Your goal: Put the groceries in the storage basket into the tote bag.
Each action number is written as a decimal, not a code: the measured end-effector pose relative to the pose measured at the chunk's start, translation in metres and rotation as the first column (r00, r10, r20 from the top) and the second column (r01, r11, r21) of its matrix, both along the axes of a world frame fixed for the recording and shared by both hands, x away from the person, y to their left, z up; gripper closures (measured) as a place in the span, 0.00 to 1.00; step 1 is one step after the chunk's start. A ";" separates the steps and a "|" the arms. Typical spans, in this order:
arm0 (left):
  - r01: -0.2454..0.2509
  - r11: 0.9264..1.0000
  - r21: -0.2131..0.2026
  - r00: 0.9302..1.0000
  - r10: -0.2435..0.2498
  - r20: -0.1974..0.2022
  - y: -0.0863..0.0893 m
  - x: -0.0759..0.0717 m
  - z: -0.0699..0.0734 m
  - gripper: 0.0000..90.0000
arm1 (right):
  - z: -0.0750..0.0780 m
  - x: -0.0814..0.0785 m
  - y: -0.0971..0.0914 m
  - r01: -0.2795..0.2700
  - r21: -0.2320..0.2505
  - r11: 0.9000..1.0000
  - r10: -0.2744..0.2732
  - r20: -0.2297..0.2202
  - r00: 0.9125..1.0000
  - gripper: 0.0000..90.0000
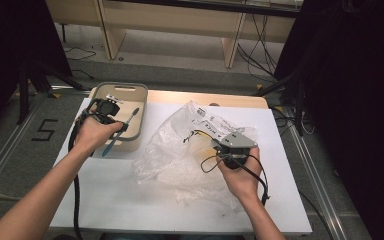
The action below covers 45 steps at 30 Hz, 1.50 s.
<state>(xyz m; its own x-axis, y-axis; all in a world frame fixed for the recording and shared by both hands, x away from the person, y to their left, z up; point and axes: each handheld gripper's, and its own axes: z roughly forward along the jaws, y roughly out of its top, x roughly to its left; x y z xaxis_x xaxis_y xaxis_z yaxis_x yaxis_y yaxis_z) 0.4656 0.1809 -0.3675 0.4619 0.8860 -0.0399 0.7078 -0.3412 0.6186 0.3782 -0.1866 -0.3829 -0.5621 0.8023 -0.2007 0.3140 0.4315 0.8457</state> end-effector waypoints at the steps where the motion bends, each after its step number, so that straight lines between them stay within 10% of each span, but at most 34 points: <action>1: 0.004 1.000 0.001 1.000 -0.004 0.001 -0.001 -0.002 0.000 0.88 | 0.000 0.000 0.000 0.002 0.000 1.000 -0.002 0.001 1.000 1.00; 45: 0.167 0.985 -0.047 0.986 -0.168 -0.022 -0.015 -0.069 -0.014 0.88 | -0.001 0.000 0.001 -0.002 -0.003 1.000 0.002 -0.002 1.000 1.00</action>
<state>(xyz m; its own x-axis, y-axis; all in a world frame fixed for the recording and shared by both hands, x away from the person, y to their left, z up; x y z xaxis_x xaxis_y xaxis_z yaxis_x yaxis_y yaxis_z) 0.3963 0.1657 -0.3811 0.6018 0.7934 -0.0912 0.6589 -0.4287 0.6181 0.3787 -0.1851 -0.3834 -0.5644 0.8003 -0.2023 0.3142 0.4350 0.8438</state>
